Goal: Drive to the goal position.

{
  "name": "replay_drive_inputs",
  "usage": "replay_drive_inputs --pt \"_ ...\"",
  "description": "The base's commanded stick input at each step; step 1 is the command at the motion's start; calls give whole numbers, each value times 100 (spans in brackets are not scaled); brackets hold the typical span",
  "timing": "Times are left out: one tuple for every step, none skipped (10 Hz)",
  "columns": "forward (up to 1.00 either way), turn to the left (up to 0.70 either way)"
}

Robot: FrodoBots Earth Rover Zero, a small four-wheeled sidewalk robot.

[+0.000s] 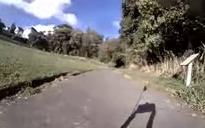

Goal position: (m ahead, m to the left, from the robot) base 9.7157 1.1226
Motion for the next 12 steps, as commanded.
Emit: replay_drive_inputs --pt "85 0" --pt "85 0" --pt "85 -2" --pt "85 -8" --pt "85 -13" --pt "85 -18" --pt "85 -24" --pt "85 0" --pt "85 0" --pt "85 0" --pt "85 0" --pt "85 0"
